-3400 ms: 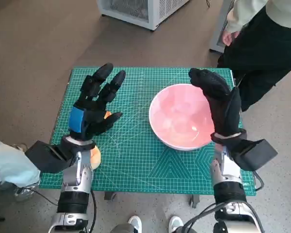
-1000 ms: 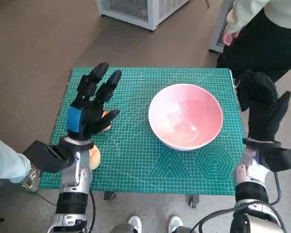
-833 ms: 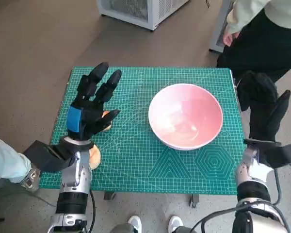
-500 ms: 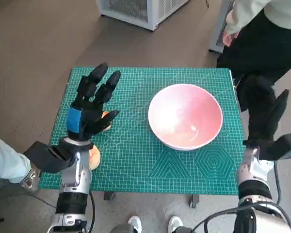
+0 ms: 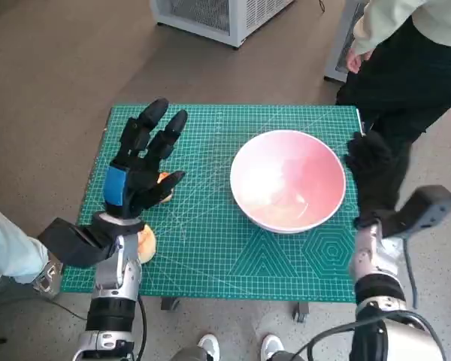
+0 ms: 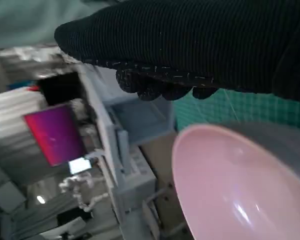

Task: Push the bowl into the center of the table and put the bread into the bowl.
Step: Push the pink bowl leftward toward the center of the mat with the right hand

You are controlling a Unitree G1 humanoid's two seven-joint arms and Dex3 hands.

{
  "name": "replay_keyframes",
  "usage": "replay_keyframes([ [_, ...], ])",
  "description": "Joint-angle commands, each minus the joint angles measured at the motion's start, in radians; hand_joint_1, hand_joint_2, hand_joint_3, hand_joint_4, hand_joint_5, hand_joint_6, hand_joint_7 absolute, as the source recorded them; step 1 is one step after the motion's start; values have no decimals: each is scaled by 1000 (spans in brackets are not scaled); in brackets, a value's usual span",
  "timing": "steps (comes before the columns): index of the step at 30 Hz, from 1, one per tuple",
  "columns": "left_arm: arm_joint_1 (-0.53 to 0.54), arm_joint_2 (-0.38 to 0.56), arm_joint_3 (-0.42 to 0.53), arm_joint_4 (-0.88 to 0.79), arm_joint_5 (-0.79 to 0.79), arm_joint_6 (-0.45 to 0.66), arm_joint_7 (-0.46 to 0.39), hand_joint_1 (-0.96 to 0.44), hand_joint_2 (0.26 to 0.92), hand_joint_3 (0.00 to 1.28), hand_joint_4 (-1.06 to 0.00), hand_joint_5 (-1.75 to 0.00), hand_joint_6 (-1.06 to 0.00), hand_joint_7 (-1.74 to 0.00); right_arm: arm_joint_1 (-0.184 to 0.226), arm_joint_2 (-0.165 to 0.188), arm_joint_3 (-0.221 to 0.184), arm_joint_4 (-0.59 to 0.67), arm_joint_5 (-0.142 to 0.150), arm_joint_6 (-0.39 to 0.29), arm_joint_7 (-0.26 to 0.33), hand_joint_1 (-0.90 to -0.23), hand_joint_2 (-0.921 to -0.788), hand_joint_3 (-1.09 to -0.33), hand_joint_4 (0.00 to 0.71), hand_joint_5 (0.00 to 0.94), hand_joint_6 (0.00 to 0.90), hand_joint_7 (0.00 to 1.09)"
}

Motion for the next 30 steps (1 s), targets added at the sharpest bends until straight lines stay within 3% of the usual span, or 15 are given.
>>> replay_keyframes([
  [1,5,13,7,-16,2,-3,-6,-482,921,107,-367,-2,-149,-467,-13,29,-8,19,-12,51,-19,-627,-921,-835,200,4,202,265],
  [8,18,26,10,-23,11,-24,-8,-497,921,104,-371,-4,-161,-459,-34,59,-3,20,-19,76,-22,-602,-921,-875,200,2,215,247],
  [18,38,37,15,-42,10,-30,1,-507,921,97,-378,-4,-191,-417,-62,96,-2,21,-20,94,-10,-626,-921,-869,192,0,217,227],
  [30,66,39,20,-74,17,-25,19,-502,921,85,-378,-2,-205,-389,-97,140,-7,25,-27,125,-17,-607,-921,-885,213,9,233,213],
])
